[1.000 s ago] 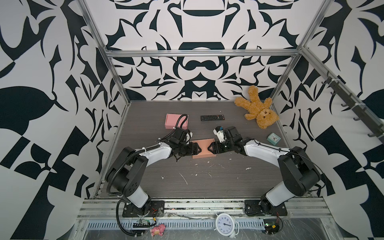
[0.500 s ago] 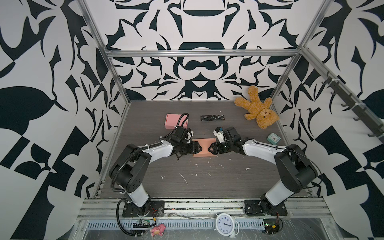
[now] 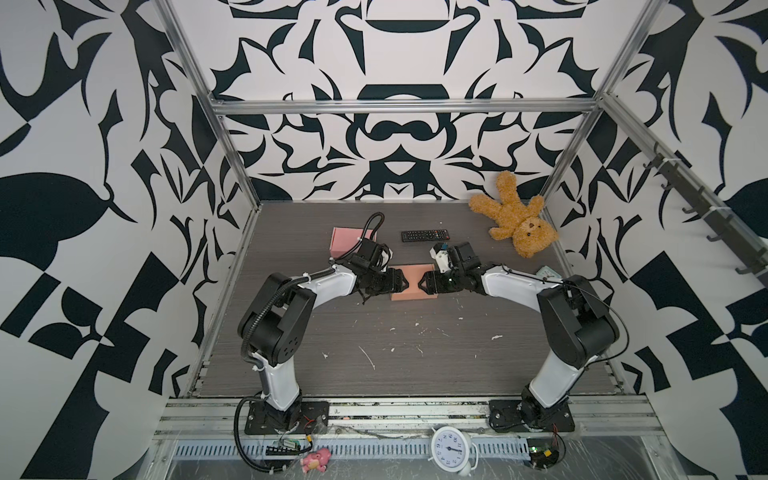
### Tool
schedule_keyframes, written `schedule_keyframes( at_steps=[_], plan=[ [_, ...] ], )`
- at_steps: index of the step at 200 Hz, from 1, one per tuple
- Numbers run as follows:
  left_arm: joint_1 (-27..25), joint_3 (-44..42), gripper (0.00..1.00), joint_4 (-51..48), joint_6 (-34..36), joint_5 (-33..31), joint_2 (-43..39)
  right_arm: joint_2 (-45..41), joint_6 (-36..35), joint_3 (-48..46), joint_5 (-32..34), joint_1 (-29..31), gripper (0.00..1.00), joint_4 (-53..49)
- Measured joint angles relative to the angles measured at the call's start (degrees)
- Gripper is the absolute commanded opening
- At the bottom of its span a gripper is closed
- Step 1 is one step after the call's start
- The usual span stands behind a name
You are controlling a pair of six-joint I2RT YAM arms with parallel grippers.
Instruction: Fold the paper box
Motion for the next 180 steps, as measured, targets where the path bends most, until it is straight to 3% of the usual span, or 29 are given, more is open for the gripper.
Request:
schedule_keyframes(
  at_steps=[180],
  plan=[
    [5.6,24.7,0.73,-2.8,2.5,-1.3,19.4,17.6,-0.9,21.7,-2.3,-5.9,0.74,-0.1]
  ],
)
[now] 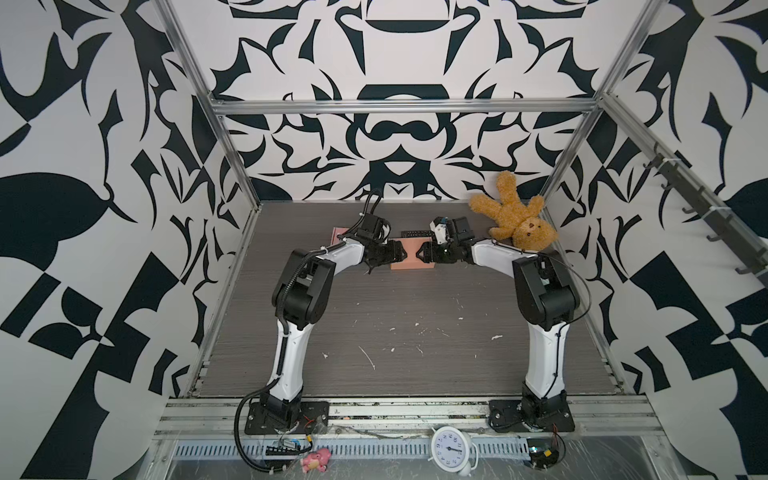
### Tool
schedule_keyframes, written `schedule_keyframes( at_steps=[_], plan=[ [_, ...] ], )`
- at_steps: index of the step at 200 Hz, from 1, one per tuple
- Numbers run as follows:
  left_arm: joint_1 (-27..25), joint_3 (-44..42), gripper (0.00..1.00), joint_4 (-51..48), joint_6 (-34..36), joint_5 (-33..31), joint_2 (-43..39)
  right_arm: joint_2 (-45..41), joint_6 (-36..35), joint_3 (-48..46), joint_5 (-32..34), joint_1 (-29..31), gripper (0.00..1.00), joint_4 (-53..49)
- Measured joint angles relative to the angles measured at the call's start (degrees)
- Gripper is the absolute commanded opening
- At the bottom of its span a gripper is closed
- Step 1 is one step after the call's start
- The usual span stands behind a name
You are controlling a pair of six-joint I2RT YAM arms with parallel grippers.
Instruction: Fold the paper box
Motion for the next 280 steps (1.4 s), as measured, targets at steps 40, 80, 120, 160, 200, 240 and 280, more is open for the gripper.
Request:
schedule_keyframes(
  at_steps=[40,80,120,160,200,240,280],
  plan=[
    [0.0,1.6,0.74,0.4,-0.2,-0.2,1.7,1.3,0.0,1.7,-0.9,-0.9,0.74,-0.3],
    [0.0,2.0,0.89,1.5,-0.6,0.3,2.0,1.5,0.0,1.9,-1.6,-1.2,0.79,-0.3],
    [0.0,2.0,1.00,2.9,-0.7,1.1,2.0,1.5,0.1,1.9,-2.9,-1.1,0.99,-0.3],
    [0.0,-0.3,0.99,4.3,-1.1,1.1,0.7,1.1,0.2,1.2,-2.9,-1.0,0.99,-0.4],
    [0.0,-2.9,0.99,4.3,-1.3,1.1,-1.2,-1.8,0.2,-0.1,-2.7,-1.0,0.99,-0.7],
    [0.0,-5.4,0.99,4.2,-1.5,1.0,-4.5,-7.5,0.3,-1.7,-2.6,-1.0,0.99,-0.6],
    [0.0,-9.7,0.99,4.5,-1.8,0.8,-11.0,-13.4,0.3,-4.9,-2.1,-1.0,0.99,-0.5]
  ],
)
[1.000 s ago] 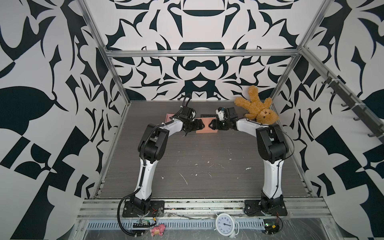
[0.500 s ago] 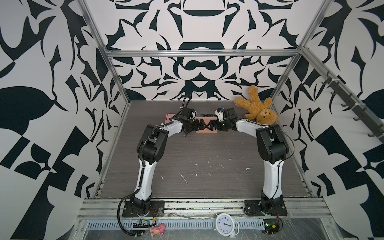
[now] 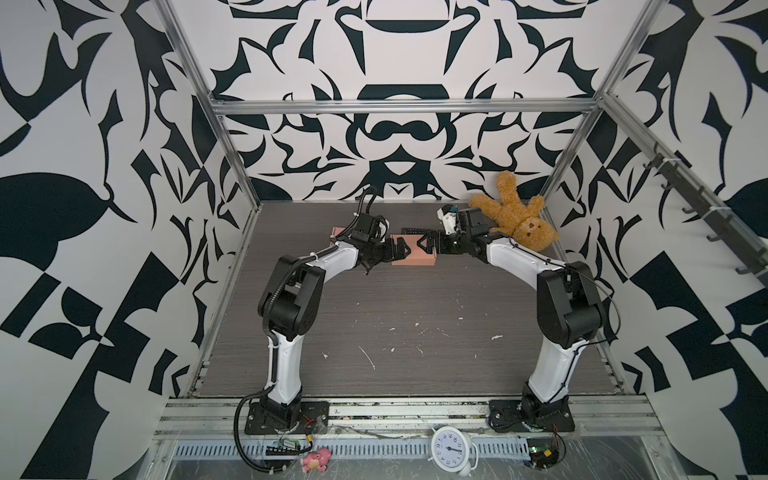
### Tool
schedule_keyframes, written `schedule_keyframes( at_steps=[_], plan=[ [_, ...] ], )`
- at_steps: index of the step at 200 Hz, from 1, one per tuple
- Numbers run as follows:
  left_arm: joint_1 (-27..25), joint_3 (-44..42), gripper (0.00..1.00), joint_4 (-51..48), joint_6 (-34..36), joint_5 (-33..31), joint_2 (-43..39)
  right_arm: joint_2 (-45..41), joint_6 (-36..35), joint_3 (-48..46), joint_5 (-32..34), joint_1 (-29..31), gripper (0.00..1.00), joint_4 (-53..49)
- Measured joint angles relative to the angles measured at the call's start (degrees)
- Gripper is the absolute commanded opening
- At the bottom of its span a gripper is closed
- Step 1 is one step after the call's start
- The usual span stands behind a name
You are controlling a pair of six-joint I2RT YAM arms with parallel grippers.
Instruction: Fold the paper box
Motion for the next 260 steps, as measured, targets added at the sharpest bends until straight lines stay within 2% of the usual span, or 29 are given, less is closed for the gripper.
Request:
schedule_keyframes(
  at_steps=[51,99,160,212,234,260],
  plan=[
    [0.0,-12.5,0.99,-0.3,0.8,-2.1,-13.5,-12.1,-0.6,-10.6,2.2,0.0,0.99,0.9],
    [0.0,-23.6,0.99,-3.8,3.7,-7.0,-27.7,-25.0,-3.0,-22.6,5.8,0.0,0.99,2.1],
    [0.0,-34.8,0.99,-7.4,8.7,-15.7,-43.5,-38.8,-5.4,-36.5,16.8,0.0,0.99,5.6],
    [0.0,-46.3,0.99,-6.2,10.8,-32.2,-58.4,-50.6,-7.3,-47.3,32.2,0.0,0.99,10.8],
    [0.1,-48.4,0.99,-4.9,12.9,-41.0,-59.4,-52.9,-9.4,-52.4,37.3,0.0,0.99,15.1],
    [0.8,-50.4,0.99,0.1,16.6,-50.0,-58.1,-53.0,-12.9,-56.2,39.7,0.0,0.99,19.3]
  ],
)
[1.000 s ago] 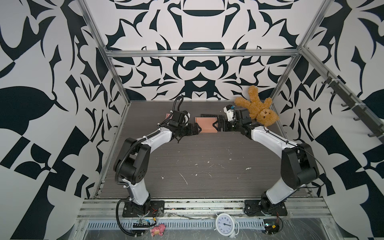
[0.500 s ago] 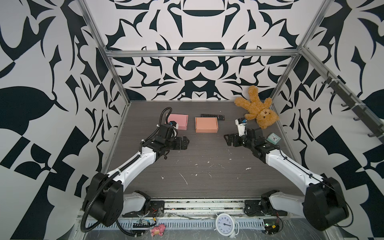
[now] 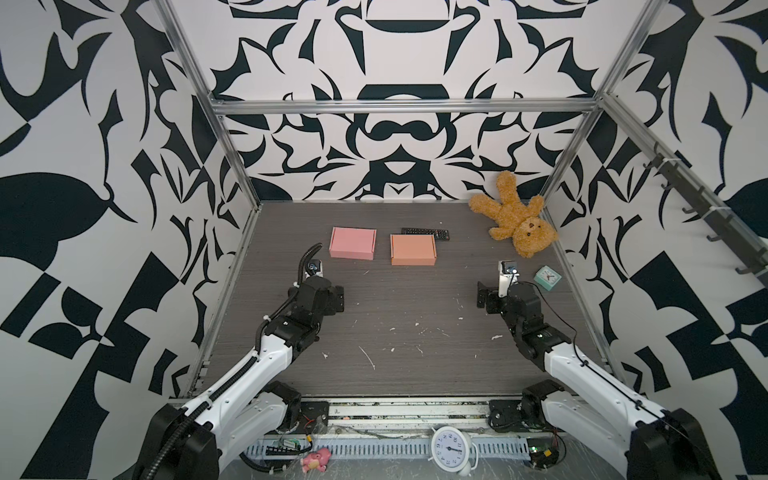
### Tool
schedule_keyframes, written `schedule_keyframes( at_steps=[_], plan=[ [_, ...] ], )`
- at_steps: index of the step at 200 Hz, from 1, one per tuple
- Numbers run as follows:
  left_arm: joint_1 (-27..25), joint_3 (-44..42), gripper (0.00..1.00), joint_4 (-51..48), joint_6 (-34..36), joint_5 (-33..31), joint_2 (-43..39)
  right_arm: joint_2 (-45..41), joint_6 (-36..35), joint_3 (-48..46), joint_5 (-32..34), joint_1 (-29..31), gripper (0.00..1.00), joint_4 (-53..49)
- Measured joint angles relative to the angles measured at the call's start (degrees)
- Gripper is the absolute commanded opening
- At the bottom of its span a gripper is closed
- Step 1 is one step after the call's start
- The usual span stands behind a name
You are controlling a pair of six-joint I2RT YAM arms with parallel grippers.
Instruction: Fold the paper box
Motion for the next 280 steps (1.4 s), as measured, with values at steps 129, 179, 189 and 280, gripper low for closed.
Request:
schedule_keyframes(
  at_steps=[129,179,189,280],
  plan=[
    [14.1,-6.8,0.99,38.1,12.0,0.2,21.6,18.2,-5.8,-3.6,2.1,-3.6,0.99,24.5],
    [14.5,-6.7,0.99,47.0,14.5,1.7,27.3,22.8,-5.8,-3.6,1.2,-6.5,0.99,29.7],
    [14.6,-6.7,0.99,48.2,14.9,2.0,27.8,23.4,-5.8,-3.6,1.0,-6.9,0.99,30.5],
    [16.1,-8.1,0.99,57.0,15.6,6.4,30.7,30.6,-5.8,-3.6,-0.2,-8.9,0.99,39.3]
  ],
)
